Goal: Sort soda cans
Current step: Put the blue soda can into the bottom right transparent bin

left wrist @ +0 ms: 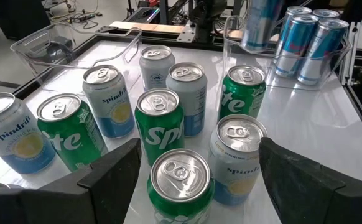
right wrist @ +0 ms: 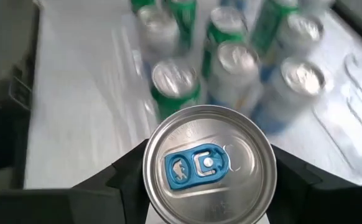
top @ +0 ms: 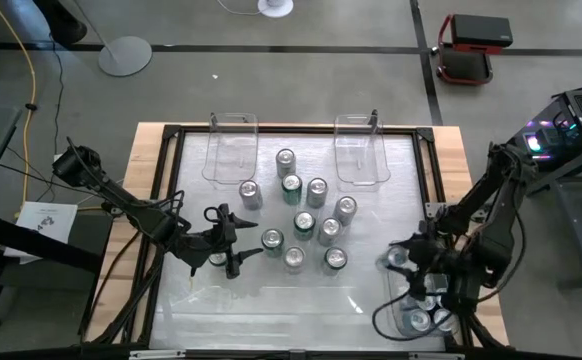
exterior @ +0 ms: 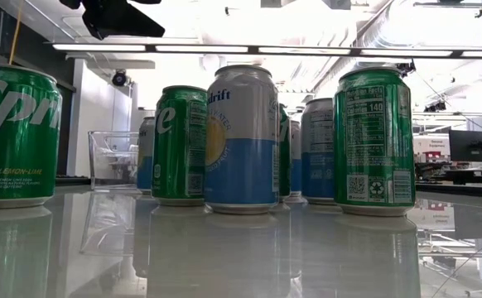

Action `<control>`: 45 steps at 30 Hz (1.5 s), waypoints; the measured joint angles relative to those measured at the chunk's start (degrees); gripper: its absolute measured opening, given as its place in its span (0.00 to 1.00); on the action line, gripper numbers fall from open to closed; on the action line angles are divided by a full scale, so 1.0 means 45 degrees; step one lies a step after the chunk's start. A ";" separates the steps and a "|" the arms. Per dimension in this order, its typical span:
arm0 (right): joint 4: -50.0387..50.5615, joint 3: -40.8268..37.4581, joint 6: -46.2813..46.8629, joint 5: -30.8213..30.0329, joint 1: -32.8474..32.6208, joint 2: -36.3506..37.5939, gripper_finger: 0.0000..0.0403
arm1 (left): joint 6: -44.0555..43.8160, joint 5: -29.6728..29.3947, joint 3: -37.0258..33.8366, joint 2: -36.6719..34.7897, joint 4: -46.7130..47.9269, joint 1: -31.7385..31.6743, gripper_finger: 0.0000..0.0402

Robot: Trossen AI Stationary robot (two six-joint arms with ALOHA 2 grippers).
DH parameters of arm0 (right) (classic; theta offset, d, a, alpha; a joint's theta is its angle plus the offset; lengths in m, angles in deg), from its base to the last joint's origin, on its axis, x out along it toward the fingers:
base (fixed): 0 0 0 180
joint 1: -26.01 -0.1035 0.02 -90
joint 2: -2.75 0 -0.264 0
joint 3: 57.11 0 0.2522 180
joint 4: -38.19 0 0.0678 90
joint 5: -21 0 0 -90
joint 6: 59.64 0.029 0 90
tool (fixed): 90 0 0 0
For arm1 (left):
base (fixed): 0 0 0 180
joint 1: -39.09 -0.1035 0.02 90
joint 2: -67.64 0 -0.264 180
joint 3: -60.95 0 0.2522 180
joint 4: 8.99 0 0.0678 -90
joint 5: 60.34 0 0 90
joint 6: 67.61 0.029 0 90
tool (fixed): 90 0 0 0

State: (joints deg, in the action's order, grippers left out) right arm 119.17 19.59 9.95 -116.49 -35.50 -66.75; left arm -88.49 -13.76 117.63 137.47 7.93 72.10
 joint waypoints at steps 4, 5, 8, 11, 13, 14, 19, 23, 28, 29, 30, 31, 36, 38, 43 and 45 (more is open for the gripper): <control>0.1482 0.0000 0.1825 0.0480 -0.0740 -0.0003 0.54 | 0.0000 -0.0001 0.0000 -0.0002 0.0005 0.0000 0.75; 0.1832 0.0000 0.2296 0.0488 -0.1002 -0.0009 0.54 | 0.0002 -0.0001 0.0000 0.0000 0.0005 0.0000 0.75; 0.2581 0.0000 0.4018 0.0623 -0.1760 -0.0009 0.54 | 0.0002 -0.0001 0.0000 -0.0001 0.0010 0.0000 0.75; 0.3058 0.0000 0.5428 0.0716 -0.2507 -0.0009 0.54 | 0.0005 -0.0001 0.0000 -0.0002 0.0010 0.0000 0.75; 0.3497 0.0000 0.6407 0.1280 -0.2868 -0.0065 0.54 | 0.0005 -0.0001 0.0000 0.0002 0.0010 0.0000 0.75; 0.3744 0.0000 0.6848 0.1624 -0.3055 -0.0121 0.54 | 0.0005 -0.0001 0.0000 -0.0002 0.0013 0.0002 0.75; 0.4669 0.0000 0.8893 0.2793 -0.3968 -0.0596 0.54 | 0.0007 -0.0001 0.0000 0.0000 0.0025 0.0005 0.75; 0.5027 0.0000 1.0245 0.3038 -0.4687 -0.1101 0.54 | 0.0017 -0.0001 0.0000 -0.0002 0.0063 0.0005 0.75; 0.5062 0.0000 1.1415 0.3538 -0.5293 -0.1770 0.54 | 0.0112 -0.0001 0.0000 -0.0002 0.0063 0.0005 0.75; 0.5059 0.0000 1.1596 0.3689 -0.5380 -0.1932 0.54 | 0.0112 -0.0001 0.0000 -0.0002 0.0059 0.0005 0.75; 0.5057 0.0000 1.1797 0.3715 -0.5490 -0.2083 0.54 | 0.0119 -0.0001 0.0000 0.0000 0.0061 0.0005 0.75; 0.5053 0.0000 1.2010 0.3681 -0.5593 -0.2230 0.54 | 0.0121 -0.0001 0.0000 -0.0002 0.0063 0.0005 0.75; 0.5013 0.0000 1.2492 0.3794 -0.5846 -0.2875 0.54 | 0.0121 -0.0001 0.0000 -0.0001 0.0061 0.0005 0.75; 0.5011 0.0000 1.2487 0.3859 -0.5832 -0.2994 0.54 | 0.0121 -0.0001 0.0000 -0.0002 0.0063 0.0005 0.75; 0.4988 0.0000 1.2470 0.3913 -0.5832 -0.3041 0.54 | 0.0126 -0.0006 0.0000 -0.0002 0.0058 0.0005 0.75; 0.4920 0.0000 1.2401 0.3927 -0.5832 -0.3045 0.54 | 0.0126 -0.0005 0.0000 -0.0002 0.0058 0.0005 0.75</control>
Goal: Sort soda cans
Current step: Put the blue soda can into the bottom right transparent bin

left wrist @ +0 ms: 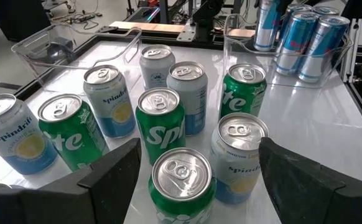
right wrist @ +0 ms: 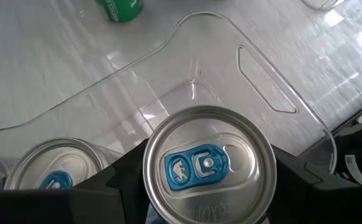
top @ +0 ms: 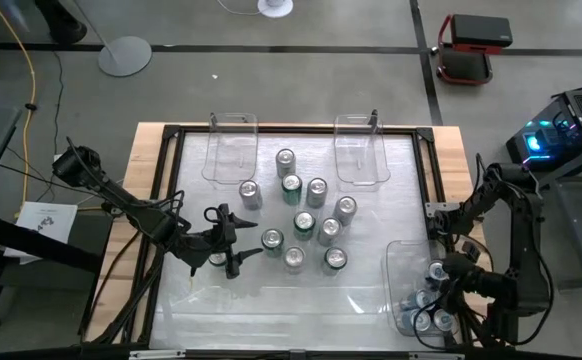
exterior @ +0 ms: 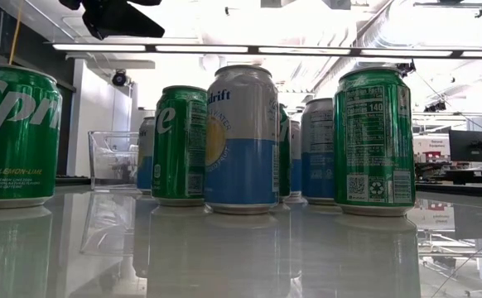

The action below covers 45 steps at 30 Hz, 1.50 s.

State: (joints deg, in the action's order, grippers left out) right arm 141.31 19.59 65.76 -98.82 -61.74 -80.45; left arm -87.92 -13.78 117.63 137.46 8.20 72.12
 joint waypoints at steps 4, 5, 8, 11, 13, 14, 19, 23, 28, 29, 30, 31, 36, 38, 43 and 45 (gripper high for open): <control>-0.0060 0.0000 -0.0110 0.0087 0.0000 -0.0011 0.56 | -0.0003 -0.0001 0.0000 0.0000 0.0000 -0.0003 0.75; -0.0058 0.0000 -0.0110 0.0149 0.0000 -0.0015 0.57 | 0.0000 -0.0001 0.0000 0.0000 0.0000 0.0000 0.75; -0.0067 0.0000 -0.0120 0.0442 0.0000 -0.0015 0.59 | 0.0000 -0.0001 0.0000 0.0000 0.0000 0.0000 0.75; -0.0088 0.0000 -0.0179 0.0752 0.0000 -0.0013 0.59 | -0.0005 -0.0001 0.0000 0.0000 0.0000 -0.0005 0.75; -0.0128 -0.0005 -0.0214 0.0810 0.0000 0.0042 0.60 | -0.0005 -0.0001 0.0000 0.0000 -0.0005 0.0000 0.75; -0.0178 -0.0006 -0.0240 0.0845 0.0005 0.0086 0.60 | 0.0000 -0.0001 0.0000 0.0000 -0.0005 -0.0005 0.75; -0.0544 -0.0019 -0.0265 0.0928 0.0005 0.0273 0.60 | -0.0007 -0.0011 0.0000 0.0000 -0.0010 0.0000 0.75; -0.0637 -0.0024 -0.0296 0.0923 0.0005 0.0296 0.60 | -0.0010 -0.0011 0.0000 0.0000 -0.0060 0.0000 0.75; -0.0765 -0.0042 -0.0348 0.0890 0.0034 0.0311 0.60 | -0.0015 -0.0018 0.0000 0.0000 -0.0073 0.0000 0.75; -0.0795 -0.0044 -0.0359 0.0884 0.0084 0.0316 0.60 | -0.0015 -0.0036 0.0000 0.0000 -0.0073 -0.0001 0.75; -0.0823 -0.0049 -0.0424 0.0877 0.0103 0.0321 0.60 | -0.0015 -0.0052 0.0000 0.0000 -0.0073 0.0000 0.75; -0.0843 -0.0053 -0.0482 0.0868 0.0149 0.0321 0.60 | -0.0015 -0.0058 0.0000 0.0000 -0.0071 -0.0005 0.75; -0.1034 -0.0053 -0.0942 0.0894 0.0492 0.0339 0.60 | -0.0013 -0.0089 0.0000 0.0000 -0.0068 -0.0003 0.75; -0.1041 -0.0053 -0.1157 0.0882 0.0582 0.0340 0.60 | -0.0015 -0.0094 0.0000 0.0000 -0.0063 0.0000 0.75; -0.0967 -0.0029 -0.1305 0.0990 0.0655 0.0335 0.66 | -0.0015 -0.0099 0.0000 0.0000 -0.0055 0.0000 0.75; -0.0953 -0.0024 -0.1278 0.1204 0.0656 0.0335 0.69 | -0.0015 -0.0099 0.0000 0.0000 -0.0058 0.0000 0.75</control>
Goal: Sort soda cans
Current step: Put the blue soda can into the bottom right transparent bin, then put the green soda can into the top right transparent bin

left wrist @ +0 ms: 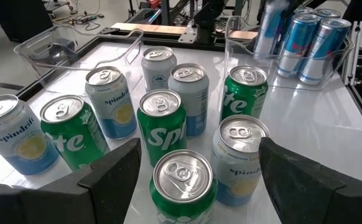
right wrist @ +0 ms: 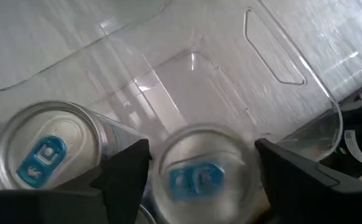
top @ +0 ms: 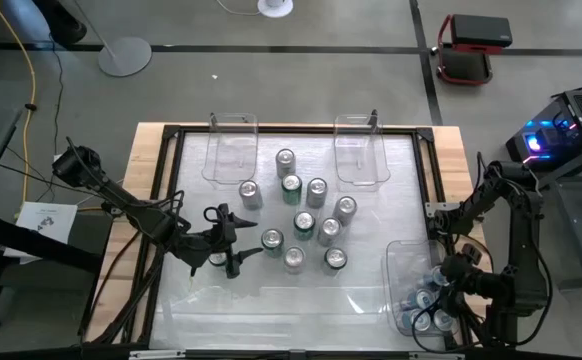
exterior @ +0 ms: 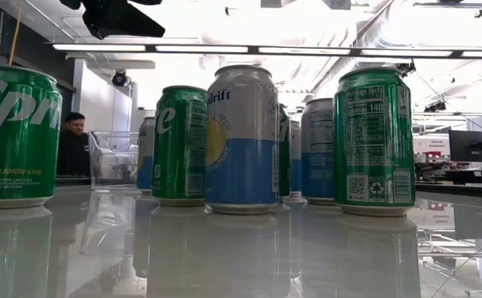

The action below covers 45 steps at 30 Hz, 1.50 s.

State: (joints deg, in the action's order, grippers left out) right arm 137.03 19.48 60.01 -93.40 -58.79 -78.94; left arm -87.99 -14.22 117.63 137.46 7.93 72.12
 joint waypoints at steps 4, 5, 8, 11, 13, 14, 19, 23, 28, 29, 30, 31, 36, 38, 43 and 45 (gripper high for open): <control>-0.0006 0.0016 0.0008 0.0107 -0.0034 0.0062 0.73 | 0.0000 -0.0005 0.0000 0.0000 0.0000 0.0000 0.75; -0.0023 0.0025 0.0000 0.0152 -0.0027 0.0141 0.73 | 0.0000 -0.0005 0.0000 0.0000 0.0000 0.0000 0.75; -0.0085 0.0063 0.0162 0.0139 0.0029 0.0581 0.73 | 0.0000 -0.0005 0.0000 0.0000 0.0000 -0.0003 0.75; 0.0026 0.0063 0.0262 0.0151 0.0029 0.1082 0.73 | -0.0002 -0.0005 0.0000 0.0000 0.0000 0.0000 0.75; 0.0033 0.0063 0.0261 0.0167 0.0026 0.1280 0.73 | -0.0082 -0.0009 0.0000 0.0000 0.0000 -0.0004 0.75; 0.0038 0.0063 0.0265 0.0198 0.0029 0.1384 0.73 | -0.0082 -0.0005 0.0000 0.0000 -0.0004 0.0000 0.75; 0.0059 0.0058 0.0267 0.0496 0.0129 0.1808 0.73 | -0.0089 -0.0005 0.0000 0.0003 -0.0001 -0.0001 0.75; -0.0142 0.0058 -0.0412 0.0446 0.0620 0.2029 0.73 | -0.0107 -0.0005 0.0000 0.0000 0.0000 0.0000 0.75; -0.1817 0.0058 -0.2979 -0.0394 0.1934 0.2069 0.73 | -0.0112 -0.0007 0.0000 0.0000 -0.0005 0.0000 0.75; -0.2317 0.0058 -0.3751 -0.0539 0.2272 0.2069 0.73 | -0.0107 -0.0032 0.0000 0.0000 -0.0005 -0.0002 0.75; -0.2757 0.0058 -0.4436 -0.0585 0.2610 0.2069 0.73 | -0.0107 -0.0059 0.0000 0.0003 -0.0005 -0.0014 0.75; -0.3153 0.0058 -0.5081 -0.0601 0.2925 0.2069 0.73 | -0.0107 -0.0078 0.0000 0.0000 -0.0010 -0.0041 0.75; -0.4272 0.0052 -0.7695 -0.0640 0.4200 0.2055 0.73 | -0.0117 -0.0063 0.0000 0.0000 -0.0146 -0.0265 0.75; -0.4587 0.0044 -0.8563 -0.1242 0.4613 0.2055 0.73 | -0.0115 -0.0055 0.0000 0.0000 -0.0245 -0.0341 0.75; -0.6787 0.0019 -1.2043 -0.4528 0.5591 0.2055 0.73 | -0.0112 -0.0010 0.0005 0.0000 -0.0393 -0.0479 0.75; -0.7890 0.0019 -1.3884 -0.5007 0.6104 0.2003 0.73 | -0.0107 0.0029 0.0005 0.0000 -0.0389 -0.0523 0.75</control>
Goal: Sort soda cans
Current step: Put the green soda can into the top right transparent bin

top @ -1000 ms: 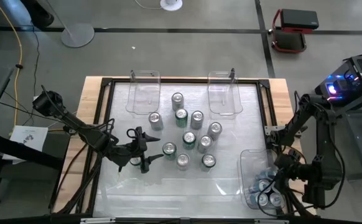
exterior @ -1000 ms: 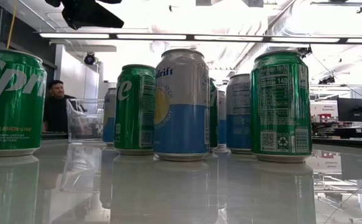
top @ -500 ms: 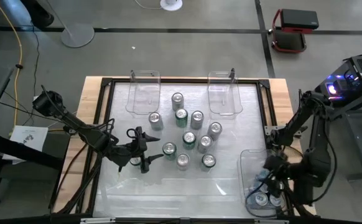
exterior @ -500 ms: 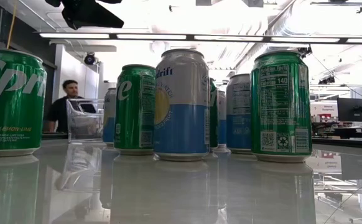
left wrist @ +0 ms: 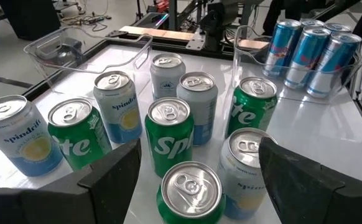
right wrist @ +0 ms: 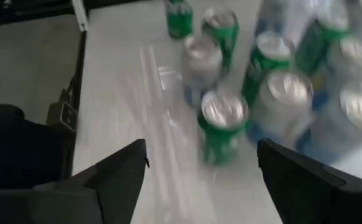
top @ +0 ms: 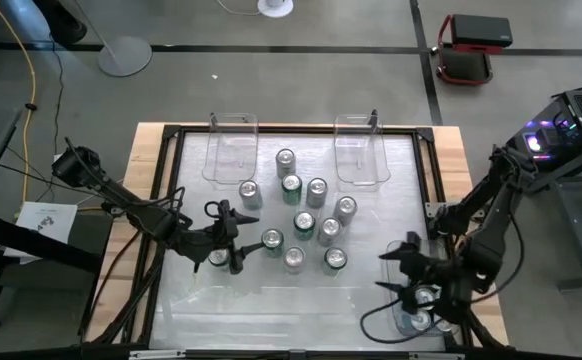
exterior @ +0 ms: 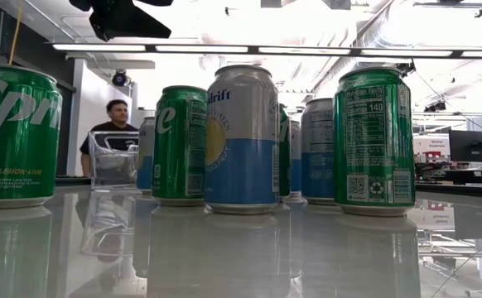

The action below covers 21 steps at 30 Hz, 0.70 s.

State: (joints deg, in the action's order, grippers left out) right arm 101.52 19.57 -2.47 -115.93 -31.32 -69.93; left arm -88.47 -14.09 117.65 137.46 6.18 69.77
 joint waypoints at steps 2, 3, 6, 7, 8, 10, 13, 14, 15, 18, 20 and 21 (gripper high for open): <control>-0.1109 -0.0002 -0.2282 0.0374 0.0611 -0.0130 0.73 | 0.0108 0.0010 0.0000 0.0000 -0.0002 -0.0024 0.75; -0.1722 -0.0005 -0.3226 0.0666 0.0915 -0.0237 0.73 | 0.0175 0.0019 0.0000 0.0000 -0.0005 -0.0043 0.75; -0.3603 -0.0005 -0.4743 0.1359 0.1783 -0.0744 0.73 | 0.0228 0.0035 0.0000 0.0000 0.0000 -0.0105 0.75; -0.4058 -0.0009 -0.5037 0.1583 0.2093 -0.0939 0.73 | 0.0228 0.0034 0.0000 0.0000 0.0000 -0.0132 0.75; -0.4411 -0.0010 -0.5279 0.1910 0.2431 -0.1111 0.73 | 0.0223 0.0034 0.0000 0.0000 0.0000 -0.0150 0.75; -0.4994 -0.0010 -0.5861 0.3010 0.3128 -0.1423 0.73 | 0.0233 0.0034 0.0000 0.0000 0.0005 -0.0152 0.75; -0.5453 -0.0015 -0.6680 0.4334 0.4000 -0.1894 0.73 | 0.0233 0.0034 0.0000 0.0000 0.0005 -0.0152 0.75; -0.5551 -0.0015 -0.6864 0.4643 0.4271 -0.1990 0.73 | 0.0233 0.0034 0.0000 0.0000 0.0009 -0.0152 0.75; -0.5657 -0.0015 -0.7084 0.4969 0.4531 -0.2082 0.73 | 0.0233 0.0034 0.0000 0.0002 0.0010 -0.0151 0.75; -0.5986 -0.0015 -0.7814 0.6048 0.5239 -0.2279 0.75 | 0.0228 0.0034 0.0000 0.0000 0.0060 -0.0147 0.75; -0.6420 -0.0019 -0.8345 0.6650 0.5632 -0.2355 0.76 | 0.0228 0.0034 0.0000 0.0001 0.0083 -0.0147 0.75; -0.6644 -0.0019 -0.8602 0.6885 0.5788 -0.2362 0.77 | 0.0228 0.0034 0.0000 0.0000 0.0097 -0.0147 0.75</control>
State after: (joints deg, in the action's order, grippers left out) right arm 71.62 19.48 -41.18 -84.95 -5.28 -80.56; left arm -87.44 -13.93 117.65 137.46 6.62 69.11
